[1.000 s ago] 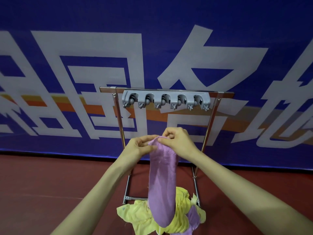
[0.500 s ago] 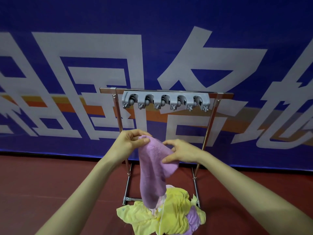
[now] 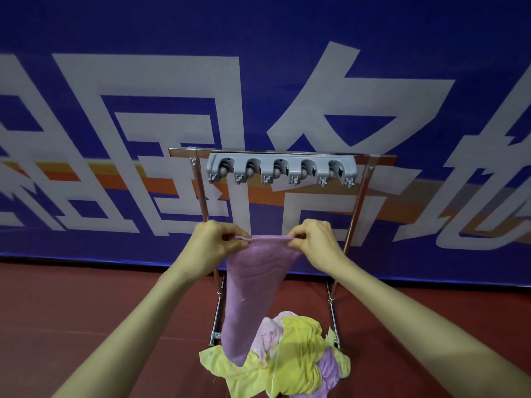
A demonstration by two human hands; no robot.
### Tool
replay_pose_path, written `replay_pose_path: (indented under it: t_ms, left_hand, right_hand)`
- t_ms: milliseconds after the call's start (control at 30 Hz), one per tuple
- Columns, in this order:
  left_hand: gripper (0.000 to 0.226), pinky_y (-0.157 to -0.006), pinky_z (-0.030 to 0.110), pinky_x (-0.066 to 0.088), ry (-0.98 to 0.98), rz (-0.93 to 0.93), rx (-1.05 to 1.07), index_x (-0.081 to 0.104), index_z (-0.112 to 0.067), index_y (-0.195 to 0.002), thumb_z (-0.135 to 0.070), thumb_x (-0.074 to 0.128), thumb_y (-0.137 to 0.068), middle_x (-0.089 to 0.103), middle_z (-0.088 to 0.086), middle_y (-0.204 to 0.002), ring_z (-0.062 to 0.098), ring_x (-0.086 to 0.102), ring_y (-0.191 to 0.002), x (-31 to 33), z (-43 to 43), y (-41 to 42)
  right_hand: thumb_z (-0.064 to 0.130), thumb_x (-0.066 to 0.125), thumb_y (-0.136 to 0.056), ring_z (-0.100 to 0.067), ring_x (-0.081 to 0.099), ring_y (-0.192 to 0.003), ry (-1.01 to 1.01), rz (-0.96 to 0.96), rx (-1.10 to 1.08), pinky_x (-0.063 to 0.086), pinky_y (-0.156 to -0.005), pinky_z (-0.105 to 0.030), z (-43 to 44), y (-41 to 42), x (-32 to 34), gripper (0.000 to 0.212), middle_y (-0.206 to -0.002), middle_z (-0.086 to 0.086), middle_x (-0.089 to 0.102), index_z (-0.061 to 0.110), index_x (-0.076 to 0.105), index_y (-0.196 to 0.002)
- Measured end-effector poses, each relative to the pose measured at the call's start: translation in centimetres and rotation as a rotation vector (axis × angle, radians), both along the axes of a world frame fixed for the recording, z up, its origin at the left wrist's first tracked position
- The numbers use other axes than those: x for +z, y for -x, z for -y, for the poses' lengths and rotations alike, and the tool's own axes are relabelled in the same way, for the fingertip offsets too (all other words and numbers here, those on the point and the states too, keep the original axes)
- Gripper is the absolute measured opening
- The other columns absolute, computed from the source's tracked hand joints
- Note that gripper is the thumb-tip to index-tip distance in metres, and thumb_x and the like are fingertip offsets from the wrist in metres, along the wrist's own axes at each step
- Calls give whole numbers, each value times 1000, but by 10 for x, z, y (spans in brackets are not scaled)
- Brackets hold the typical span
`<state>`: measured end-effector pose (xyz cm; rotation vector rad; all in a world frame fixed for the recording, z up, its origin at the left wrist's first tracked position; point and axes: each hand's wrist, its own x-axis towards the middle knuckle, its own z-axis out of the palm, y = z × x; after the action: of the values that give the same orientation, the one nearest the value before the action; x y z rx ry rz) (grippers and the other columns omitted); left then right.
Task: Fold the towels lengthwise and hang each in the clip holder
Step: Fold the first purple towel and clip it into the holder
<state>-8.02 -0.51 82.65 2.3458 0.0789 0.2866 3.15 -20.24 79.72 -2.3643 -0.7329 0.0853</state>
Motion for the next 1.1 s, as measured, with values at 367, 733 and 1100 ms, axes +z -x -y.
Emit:
replay_pose_path:
  t_ms: [367,733,1100]
  left_hand:
    - [7,-63,3,44,-60,-189,10,77,-11,-80,-13,80,-73,71,-8,-78,0,65,-74,2,-5,-9]
    - [16,-73,32,55,175,-100,165,64,-12,-70,-10,79,-74,73,7,-78,21,69,-75,-1,-10,-13]
    - [16,-80,32,54,463,36,198,58,-10,-86,-5,73,-80,66,6,-82,19,65,-81,0,-7,-19]
  right_hand:
    - [16,79,-73,-17,65,-74,-63,-82,28,52,-72,-34,5,-13,14,6,-72,-3,72,12,76,-75]
    - [21,82,-70,-13,58,-67,-165,-138,56,45,-65,-26,12,-18,24,13,-70,-7,70,18,70,-66]
    - [-14,55,-77,-7,58,-88,-239,-263,411,45,-85,-21,13,-15,29,30,-85,7,57,15,52,-82]
